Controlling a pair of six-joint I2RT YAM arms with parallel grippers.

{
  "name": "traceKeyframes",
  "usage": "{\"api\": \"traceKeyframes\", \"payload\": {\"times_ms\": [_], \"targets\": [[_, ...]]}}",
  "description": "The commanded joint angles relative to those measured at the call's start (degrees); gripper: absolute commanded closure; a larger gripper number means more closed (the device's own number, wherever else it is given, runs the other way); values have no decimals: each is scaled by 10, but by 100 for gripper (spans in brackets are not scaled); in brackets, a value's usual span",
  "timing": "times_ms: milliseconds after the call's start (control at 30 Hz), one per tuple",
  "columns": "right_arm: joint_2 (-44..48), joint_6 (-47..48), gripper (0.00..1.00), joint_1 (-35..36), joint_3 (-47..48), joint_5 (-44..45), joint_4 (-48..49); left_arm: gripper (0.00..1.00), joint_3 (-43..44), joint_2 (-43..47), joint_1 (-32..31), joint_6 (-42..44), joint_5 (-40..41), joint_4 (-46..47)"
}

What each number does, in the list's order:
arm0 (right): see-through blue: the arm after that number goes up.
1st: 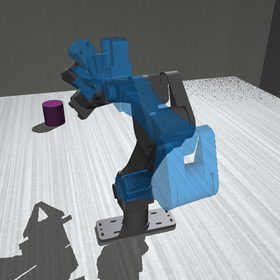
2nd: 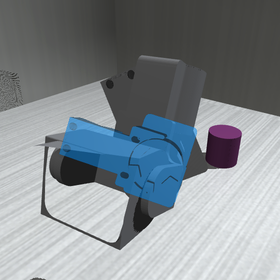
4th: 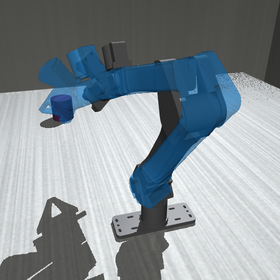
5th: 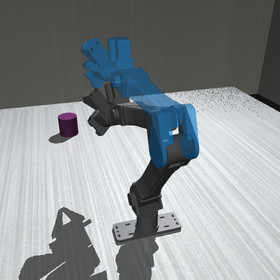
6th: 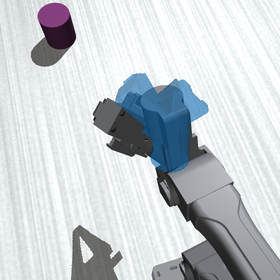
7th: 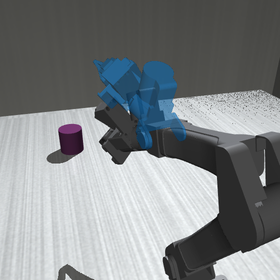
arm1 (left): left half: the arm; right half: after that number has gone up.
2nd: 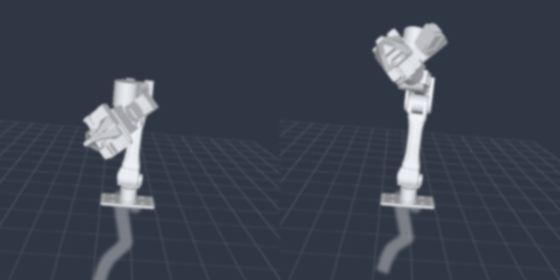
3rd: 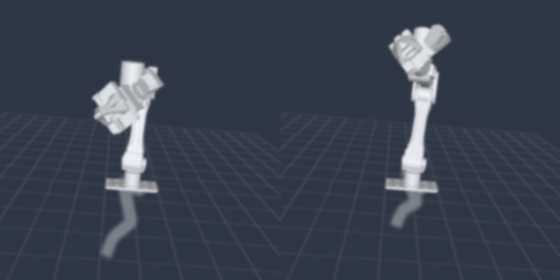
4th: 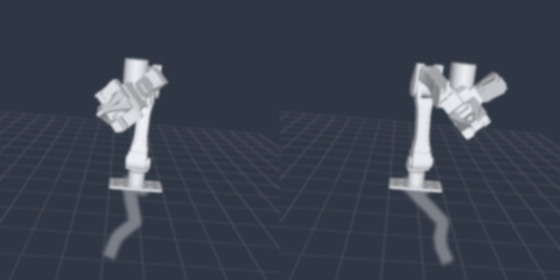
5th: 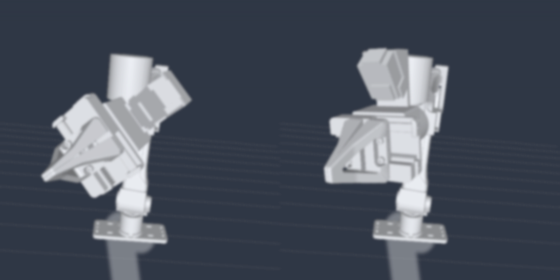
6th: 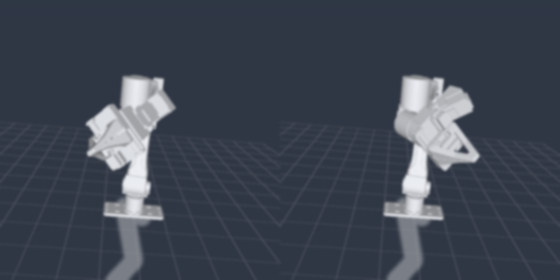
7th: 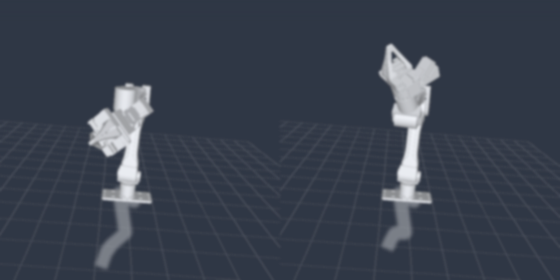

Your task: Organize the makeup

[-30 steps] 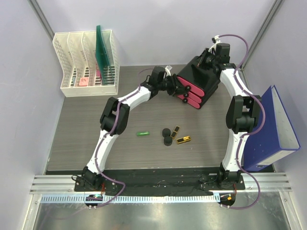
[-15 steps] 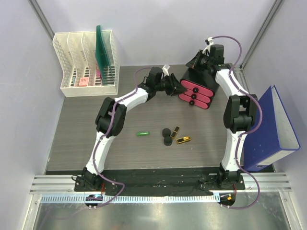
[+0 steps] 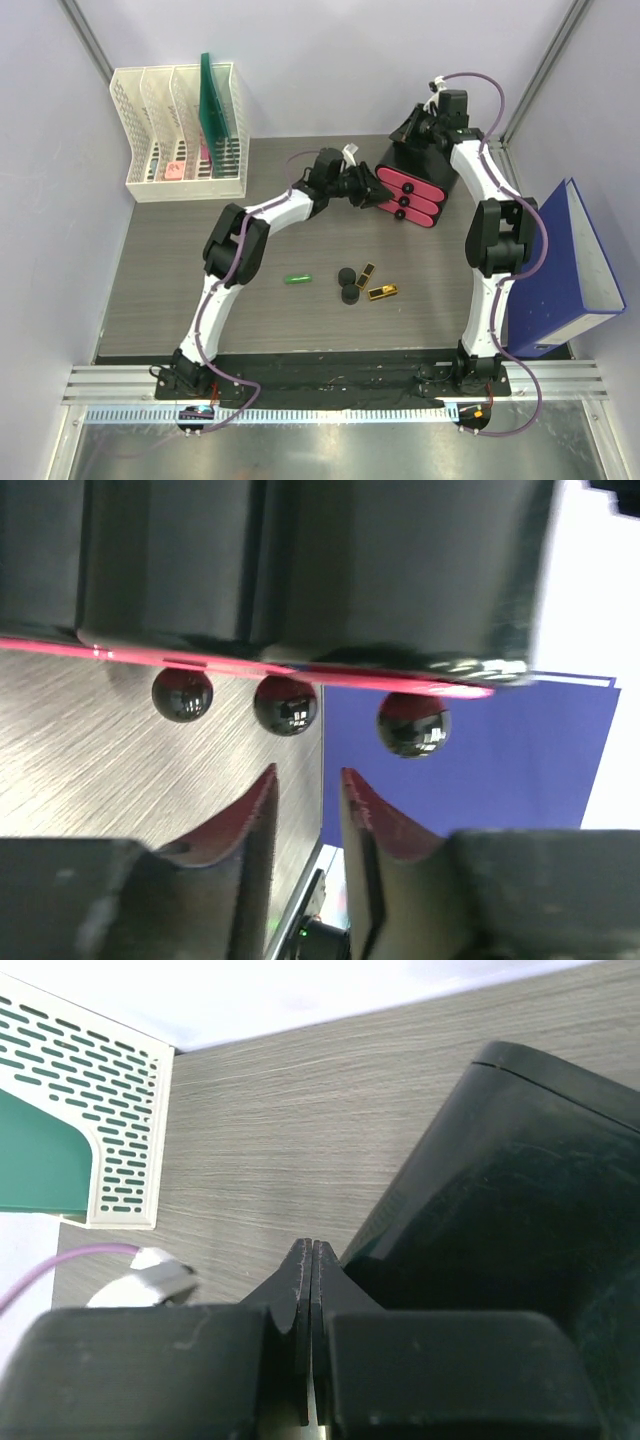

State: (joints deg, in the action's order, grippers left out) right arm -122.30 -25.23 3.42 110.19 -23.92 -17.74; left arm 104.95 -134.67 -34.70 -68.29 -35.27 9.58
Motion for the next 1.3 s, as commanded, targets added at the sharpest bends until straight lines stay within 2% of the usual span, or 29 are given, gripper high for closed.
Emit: {"api": "traceKeyframes", "payload": {"times_ms": [0, 200, 500, 867, 1033, 1167, 1267], "targets": [[-7, 34, 99, -18, -9, 86, -182, 66, -22, -22, -11, -62, -13, 75], [67, 43, 99, -17, -19, 123, -186, 66, -26, -44, -19, -93, -5, 120], [145, 61, 99, -26, -96, 183, -185, 62, -1, -74, -25, -127, 7, 165], [121, 61, 99, -45, -121, 170, -173, 59, 32, -98, -29, -167, 23, 213], [115, 60, 99, -45, -132, 163, -168, 58, 28, -95, -29, -170, 38, 228], [115, 60, 99, -45, -139, 158, -163, 62, 31, -105, -30, -192, 47, 256], [114, 60, 99, -45, -143, 157, -161, 59, 13, -103, -30, -209, 61, 279]]}}
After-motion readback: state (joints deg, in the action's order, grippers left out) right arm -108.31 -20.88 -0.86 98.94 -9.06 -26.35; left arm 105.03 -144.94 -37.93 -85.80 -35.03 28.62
